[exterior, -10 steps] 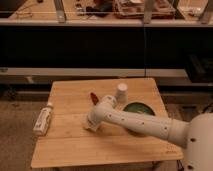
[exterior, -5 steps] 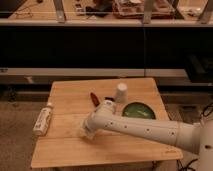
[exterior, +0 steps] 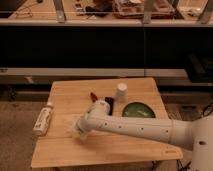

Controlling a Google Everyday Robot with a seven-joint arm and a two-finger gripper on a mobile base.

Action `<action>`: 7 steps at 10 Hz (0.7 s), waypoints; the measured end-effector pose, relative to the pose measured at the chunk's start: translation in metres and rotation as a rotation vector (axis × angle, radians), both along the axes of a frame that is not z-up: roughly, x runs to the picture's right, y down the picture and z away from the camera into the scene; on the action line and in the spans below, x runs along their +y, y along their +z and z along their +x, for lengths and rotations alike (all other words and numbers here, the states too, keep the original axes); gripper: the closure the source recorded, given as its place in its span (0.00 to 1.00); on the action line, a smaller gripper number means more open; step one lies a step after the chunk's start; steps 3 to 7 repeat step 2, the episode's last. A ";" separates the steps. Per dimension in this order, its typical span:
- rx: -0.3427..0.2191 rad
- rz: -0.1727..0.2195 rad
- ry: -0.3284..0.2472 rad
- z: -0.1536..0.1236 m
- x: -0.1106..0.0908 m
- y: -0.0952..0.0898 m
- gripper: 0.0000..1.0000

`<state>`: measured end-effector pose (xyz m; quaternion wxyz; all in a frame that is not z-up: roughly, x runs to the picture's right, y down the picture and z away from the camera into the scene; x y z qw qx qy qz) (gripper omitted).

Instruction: Wipe the white sponge on the table

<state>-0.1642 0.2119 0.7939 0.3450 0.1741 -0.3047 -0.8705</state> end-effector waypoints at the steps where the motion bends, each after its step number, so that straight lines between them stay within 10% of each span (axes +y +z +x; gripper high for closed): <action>1: -0.004 -0.002 -0.006 -0.007 0.001 0.003 0.56; 7: -0.011 0.000 -0.002 -0.014 -0.002 0.007 0.52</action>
